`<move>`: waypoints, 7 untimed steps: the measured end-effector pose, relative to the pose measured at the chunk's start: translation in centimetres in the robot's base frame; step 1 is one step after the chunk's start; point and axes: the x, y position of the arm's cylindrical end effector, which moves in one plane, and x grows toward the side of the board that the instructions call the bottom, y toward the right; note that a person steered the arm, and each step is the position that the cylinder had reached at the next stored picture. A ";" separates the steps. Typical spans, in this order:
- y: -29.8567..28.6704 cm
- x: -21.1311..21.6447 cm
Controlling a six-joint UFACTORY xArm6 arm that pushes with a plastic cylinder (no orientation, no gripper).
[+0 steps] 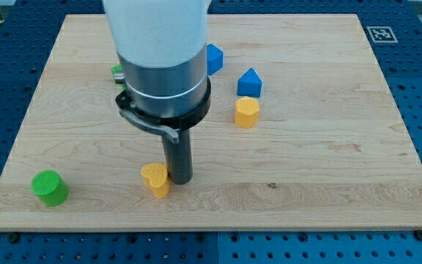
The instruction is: Slide the yellow heart closer to the green circle
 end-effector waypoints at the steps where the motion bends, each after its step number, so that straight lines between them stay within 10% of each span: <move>1: -0.7 1.8; 7: -4.6 1.2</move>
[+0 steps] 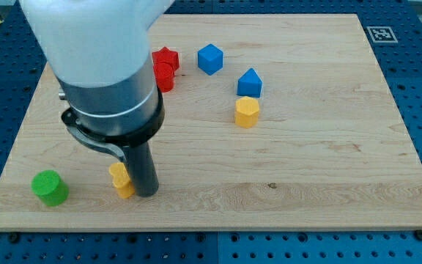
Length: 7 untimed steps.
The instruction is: Slide the yellow heart closer to the green circle
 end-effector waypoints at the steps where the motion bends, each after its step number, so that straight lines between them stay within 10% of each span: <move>1: -1.3 -0.6; 7: -6.6 -5.9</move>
